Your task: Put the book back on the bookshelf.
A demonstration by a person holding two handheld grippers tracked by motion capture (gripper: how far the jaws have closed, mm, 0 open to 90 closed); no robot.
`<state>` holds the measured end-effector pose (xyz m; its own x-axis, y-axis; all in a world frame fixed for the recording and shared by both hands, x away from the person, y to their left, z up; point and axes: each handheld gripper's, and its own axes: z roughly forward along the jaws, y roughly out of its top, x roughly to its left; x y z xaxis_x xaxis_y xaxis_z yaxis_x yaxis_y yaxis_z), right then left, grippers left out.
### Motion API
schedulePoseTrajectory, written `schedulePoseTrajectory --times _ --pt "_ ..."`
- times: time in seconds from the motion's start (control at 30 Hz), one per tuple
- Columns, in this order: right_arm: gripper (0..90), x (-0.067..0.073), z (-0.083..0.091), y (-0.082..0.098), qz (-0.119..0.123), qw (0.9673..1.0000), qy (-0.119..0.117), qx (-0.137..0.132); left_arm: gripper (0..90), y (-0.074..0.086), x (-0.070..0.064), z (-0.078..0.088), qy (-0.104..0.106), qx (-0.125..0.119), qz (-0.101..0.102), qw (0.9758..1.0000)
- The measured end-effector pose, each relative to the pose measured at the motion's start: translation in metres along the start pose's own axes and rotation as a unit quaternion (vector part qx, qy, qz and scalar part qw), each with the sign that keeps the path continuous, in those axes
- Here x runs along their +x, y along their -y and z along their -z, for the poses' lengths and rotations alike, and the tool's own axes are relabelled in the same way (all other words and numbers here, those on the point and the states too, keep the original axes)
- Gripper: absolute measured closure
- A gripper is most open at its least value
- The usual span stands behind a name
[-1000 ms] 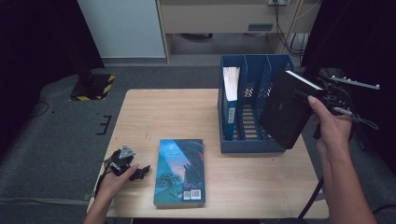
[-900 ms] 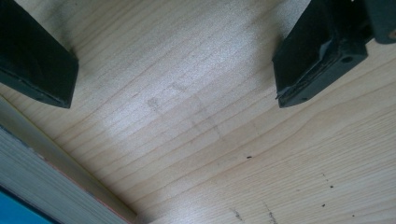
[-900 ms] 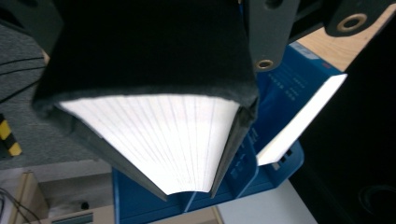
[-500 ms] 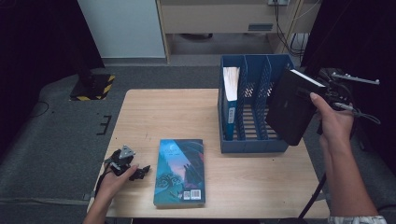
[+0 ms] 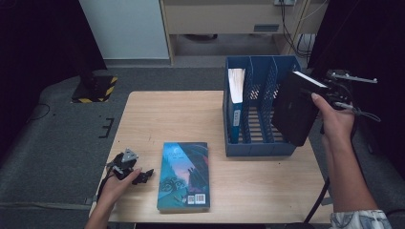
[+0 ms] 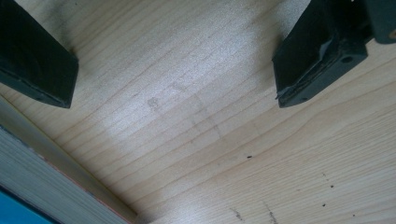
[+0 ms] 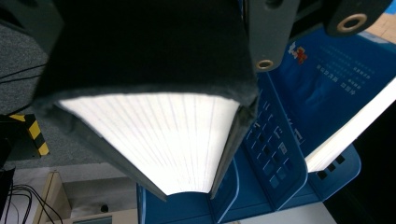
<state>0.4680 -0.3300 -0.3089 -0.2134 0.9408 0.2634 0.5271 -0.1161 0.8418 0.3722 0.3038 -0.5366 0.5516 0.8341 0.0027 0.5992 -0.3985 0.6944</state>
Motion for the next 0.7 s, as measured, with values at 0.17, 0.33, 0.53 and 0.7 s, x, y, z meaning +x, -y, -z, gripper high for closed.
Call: schedulePoseTrajectory --times 0.17,0.33,0.53,0.7 --pt "53.4 0.001 -0.01 0.0 0.002 1.0 0.007 0.001 0.0 0.0 0.0 0.0 0.0 0.0 0.001 1.0" --pt "53.4 0.006 -0.021 0.002 0.003 0.9999 0.016 0.003 0.0 0.0 0.0 0.0 0.0 0.0 0.0 1.0" --pt "53.4 0.008 -0.033 0.0 0.005 0.9996 0.027 0.004 0.0 0.0 0.0 0.0 0.0 0.0 0.0 1.0" --pt "53.4 0.007 -0.041 0.001 0.005 0.9994 0.034 0.002 0.0 0.0 0.0 0.0 0.0 0.0 -0.001 1.0"
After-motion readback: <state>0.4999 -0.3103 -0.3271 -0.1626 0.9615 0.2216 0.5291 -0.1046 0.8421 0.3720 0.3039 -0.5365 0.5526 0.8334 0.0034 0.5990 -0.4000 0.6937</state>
